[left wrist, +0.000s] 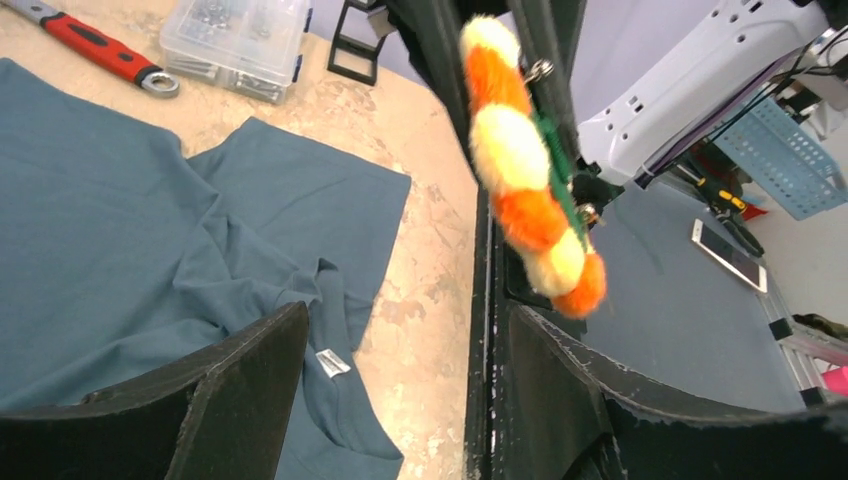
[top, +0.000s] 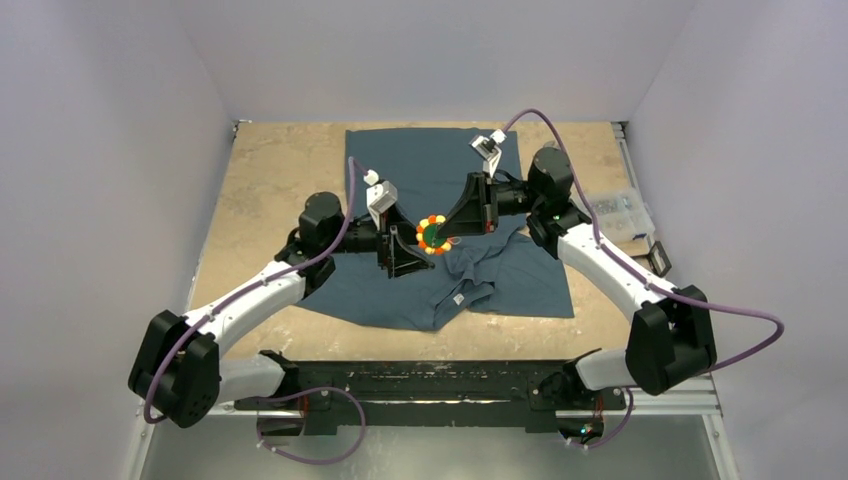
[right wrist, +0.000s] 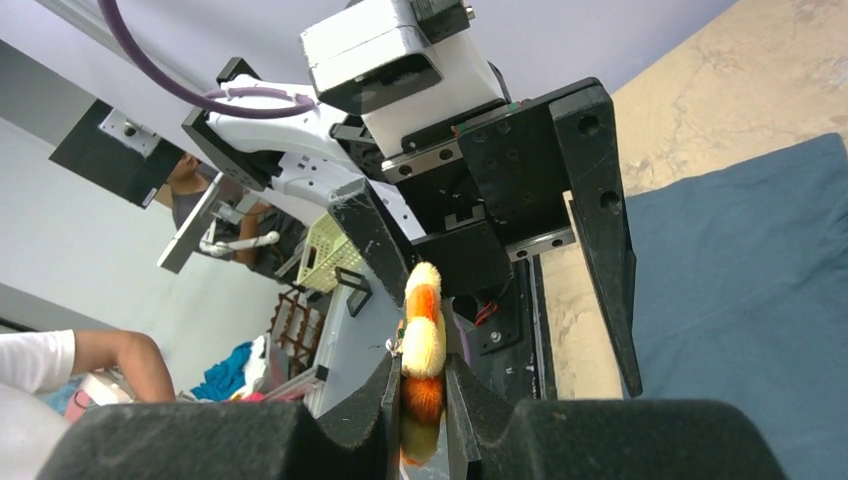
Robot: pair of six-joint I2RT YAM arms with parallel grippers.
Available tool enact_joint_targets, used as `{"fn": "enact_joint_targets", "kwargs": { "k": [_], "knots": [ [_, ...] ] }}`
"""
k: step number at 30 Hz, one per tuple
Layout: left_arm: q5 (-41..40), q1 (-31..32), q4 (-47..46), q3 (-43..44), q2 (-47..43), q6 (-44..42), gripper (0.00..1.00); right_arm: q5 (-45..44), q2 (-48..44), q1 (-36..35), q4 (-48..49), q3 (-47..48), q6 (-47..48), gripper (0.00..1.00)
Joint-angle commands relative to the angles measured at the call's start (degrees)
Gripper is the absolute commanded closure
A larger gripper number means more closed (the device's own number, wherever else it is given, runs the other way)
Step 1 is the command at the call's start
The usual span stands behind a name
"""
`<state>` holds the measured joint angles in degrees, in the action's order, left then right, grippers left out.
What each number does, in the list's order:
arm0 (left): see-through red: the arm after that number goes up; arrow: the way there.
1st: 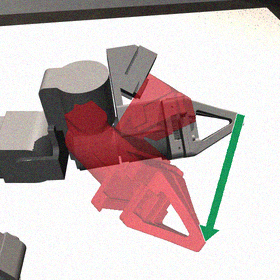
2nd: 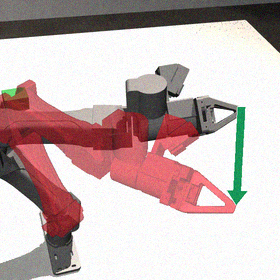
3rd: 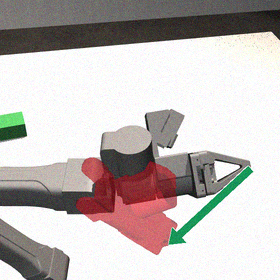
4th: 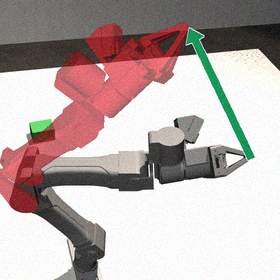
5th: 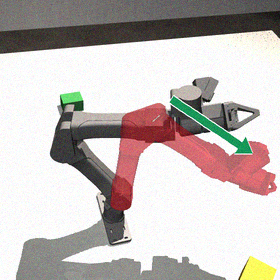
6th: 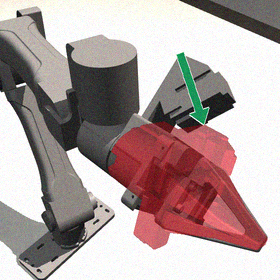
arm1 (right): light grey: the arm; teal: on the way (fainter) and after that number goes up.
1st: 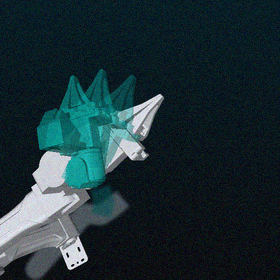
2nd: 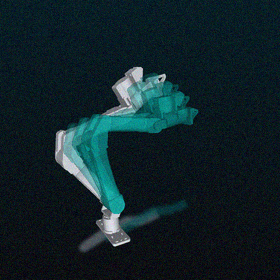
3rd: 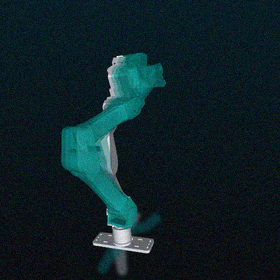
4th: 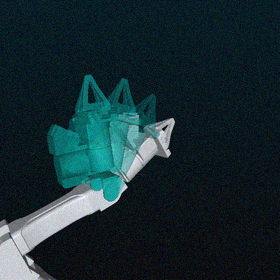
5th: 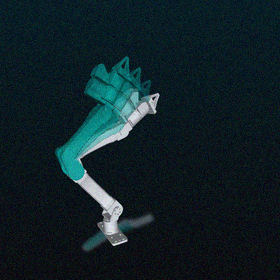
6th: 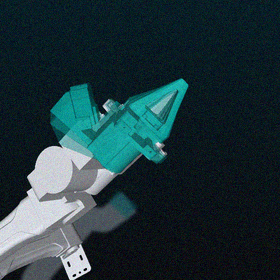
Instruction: Remove the brooch from the garment
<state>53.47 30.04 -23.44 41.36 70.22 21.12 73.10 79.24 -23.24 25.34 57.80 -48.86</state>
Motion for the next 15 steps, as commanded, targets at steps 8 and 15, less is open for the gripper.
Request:
{"fn": "enact_joint_targets", "kwargs": {
  "k": [8, 15],
  "knots": [
    [0.5, 3.9, -6.4, 2.1, -2.9, 6.4, 0.20, 0.4, -0.1, -0.4, -1.2, -0.1, 3.0, 1.00],
    [-3.1, 3.8, -5.8, 4.2, -2.3, 9.2, 0.21, 0.8, -1.2, -0.6, -6.9, -0.3, 8.4, 1.00]
  ]
}}
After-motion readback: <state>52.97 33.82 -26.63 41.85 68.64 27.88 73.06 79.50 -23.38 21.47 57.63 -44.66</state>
